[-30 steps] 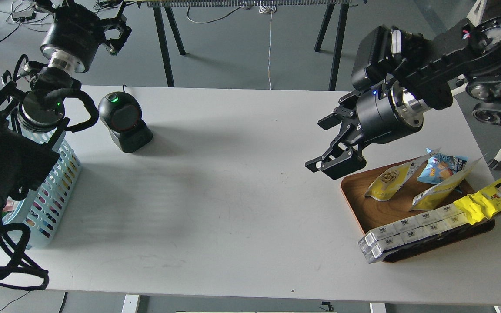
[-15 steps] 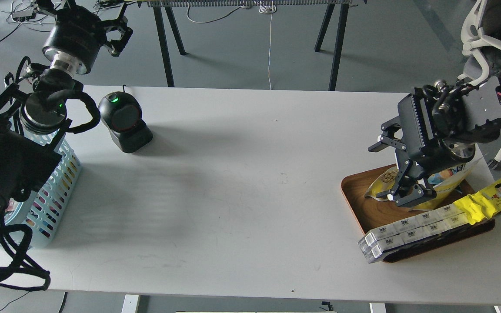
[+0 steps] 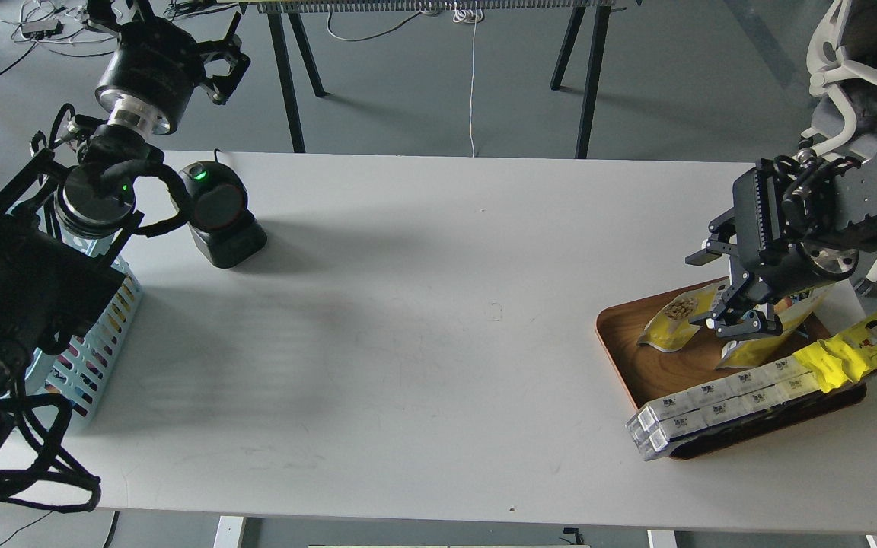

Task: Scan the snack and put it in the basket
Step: 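Reach the right gripper down to the yellow snack packet on the tray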

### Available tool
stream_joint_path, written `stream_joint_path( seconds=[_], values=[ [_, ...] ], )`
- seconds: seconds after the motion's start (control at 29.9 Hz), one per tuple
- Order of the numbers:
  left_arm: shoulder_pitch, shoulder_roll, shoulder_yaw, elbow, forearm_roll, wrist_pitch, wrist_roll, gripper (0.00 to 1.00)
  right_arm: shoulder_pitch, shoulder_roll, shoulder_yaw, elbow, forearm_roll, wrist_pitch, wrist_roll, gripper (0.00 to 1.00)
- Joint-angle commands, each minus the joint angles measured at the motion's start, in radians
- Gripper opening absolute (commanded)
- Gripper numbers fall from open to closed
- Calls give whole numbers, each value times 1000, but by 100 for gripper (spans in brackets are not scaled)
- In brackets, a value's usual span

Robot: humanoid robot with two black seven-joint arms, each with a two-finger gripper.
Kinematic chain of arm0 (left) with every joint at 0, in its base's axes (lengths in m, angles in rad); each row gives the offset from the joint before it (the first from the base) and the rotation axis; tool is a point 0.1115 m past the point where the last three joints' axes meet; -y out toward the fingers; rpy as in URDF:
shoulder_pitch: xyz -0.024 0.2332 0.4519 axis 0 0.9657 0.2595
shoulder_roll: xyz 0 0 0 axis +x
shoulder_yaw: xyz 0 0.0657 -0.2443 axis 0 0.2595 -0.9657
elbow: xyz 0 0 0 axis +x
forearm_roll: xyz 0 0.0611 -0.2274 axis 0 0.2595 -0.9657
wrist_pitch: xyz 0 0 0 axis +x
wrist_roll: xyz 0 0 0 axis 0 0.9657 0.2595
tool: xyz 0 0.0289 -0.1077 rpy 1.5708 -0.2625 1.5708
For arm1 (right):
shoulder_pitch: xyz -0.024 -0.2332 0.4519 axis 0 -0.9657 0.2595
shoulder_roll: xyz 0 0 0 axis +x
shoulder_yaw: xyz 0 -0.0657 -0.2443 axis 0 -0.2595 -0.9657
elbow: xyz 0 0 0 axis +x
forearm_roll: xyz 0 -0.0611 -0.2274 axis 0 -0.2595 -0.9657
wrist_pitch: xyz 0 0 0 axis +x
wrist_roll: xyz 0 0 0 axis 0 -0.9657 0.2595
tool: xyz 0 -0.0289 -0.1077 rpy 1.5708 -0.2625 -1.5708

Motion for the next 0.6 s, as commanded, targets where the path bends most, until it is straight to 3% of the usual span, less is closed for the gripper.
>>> stream_joint_path(
  seconds=[0.0, 0.13, 0.27, 0.47, 0.57],
  values=[
    [-2, 4, -1, 4, 1, -1, 0, 100, -5, -11, -2, -2, -9, 1, 0, 55],
    [-2, 6, -1, 7, 1, -3, 0, 100, -4, -11, 2, -11, -8, 1, 0, 46],
    [-2, 7, 0, 7, 1, -4, 0, 100, -1, -9, 5, -19, -9, 3, 0, 27],
    [-2, 7, 0, 7, -1, -3, 0, 100, -1, -11, -1, -20, -12, 3, 0, 20],
    [-2, 9, 0, 7, -1, -1, 0, 100, -4, -9, -1, -20, -12, 3, 0, 2]
  ],
)
